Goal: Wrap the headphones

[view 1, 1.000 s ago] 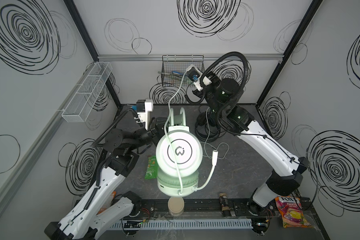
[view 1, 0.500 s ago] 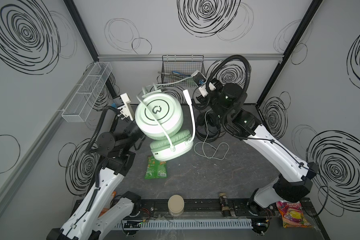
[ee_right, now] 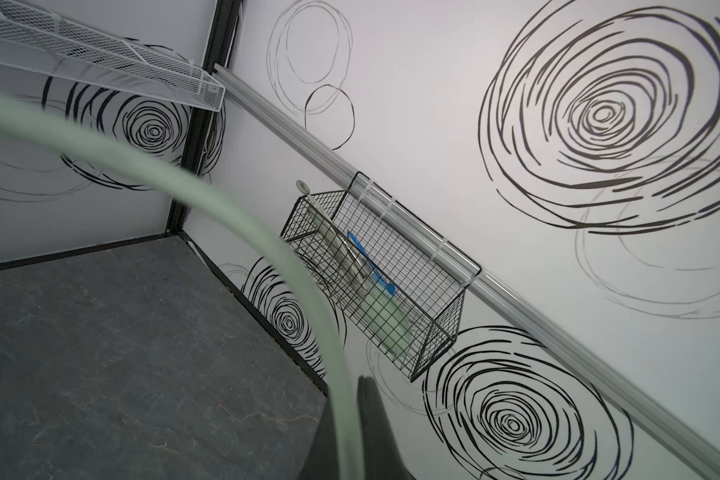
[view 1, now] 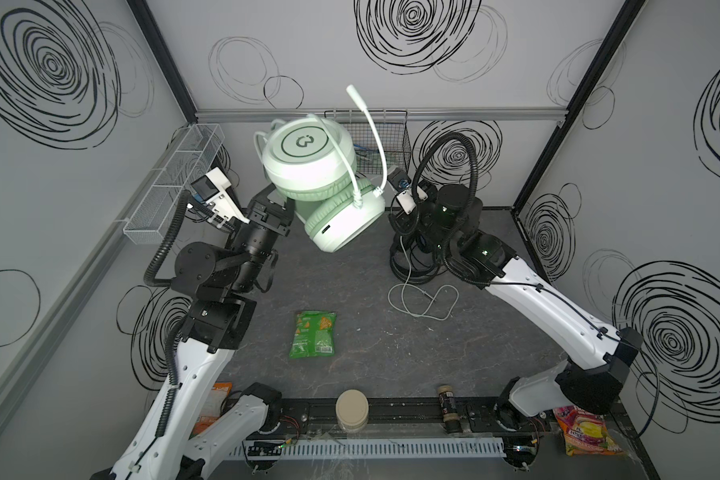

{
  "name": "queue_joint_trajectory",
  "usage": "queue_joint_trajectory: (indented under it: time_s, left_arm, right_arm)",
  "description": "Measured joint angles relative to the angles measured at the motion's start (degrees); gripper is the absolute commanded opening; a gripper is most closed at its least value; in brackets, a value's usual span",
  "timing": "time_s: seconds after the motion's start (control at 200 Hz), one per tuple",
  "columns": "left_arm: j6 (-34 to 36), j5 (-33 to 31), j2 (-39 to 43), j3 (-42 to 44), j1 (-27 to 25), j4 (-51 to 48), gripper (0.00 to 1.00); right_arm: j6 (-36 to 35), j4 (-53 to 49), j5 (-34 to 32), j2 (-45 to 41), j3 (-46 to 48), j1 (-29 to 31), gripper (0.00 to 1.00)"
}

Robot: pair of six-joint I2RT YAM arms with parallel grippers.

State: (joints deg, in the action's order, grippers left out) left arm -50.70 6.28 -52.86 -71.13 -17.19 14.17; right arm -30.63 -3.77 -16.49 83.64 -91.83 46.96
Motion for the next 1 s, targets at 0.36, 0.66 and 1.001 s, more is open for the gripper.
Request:
queue_joint_trajectory:
  time_s: [0.36,0.66,1.001]
  left_arm:
    - [2.8,-14.1,-5.0,-1.7,-0.5,-16.3,0.00]
    - [8.6,-24.4,-9.4,-7.0,-1.8,-27.2,0.00]
    - [19.0,-32.5,-12.0,-7.5,-1.6,-31.2,0.00]
  right_arm:
    - [-0.8,-1.4,-3.8,-3.9,2.8,7.7,0.00]
    - [-2.5,-7.1,-8.9,-3.9,3.3,16.4,0.00]
    - [-9.4,-11.9,-14.3,-2.4,0.5,21.7,0.00]
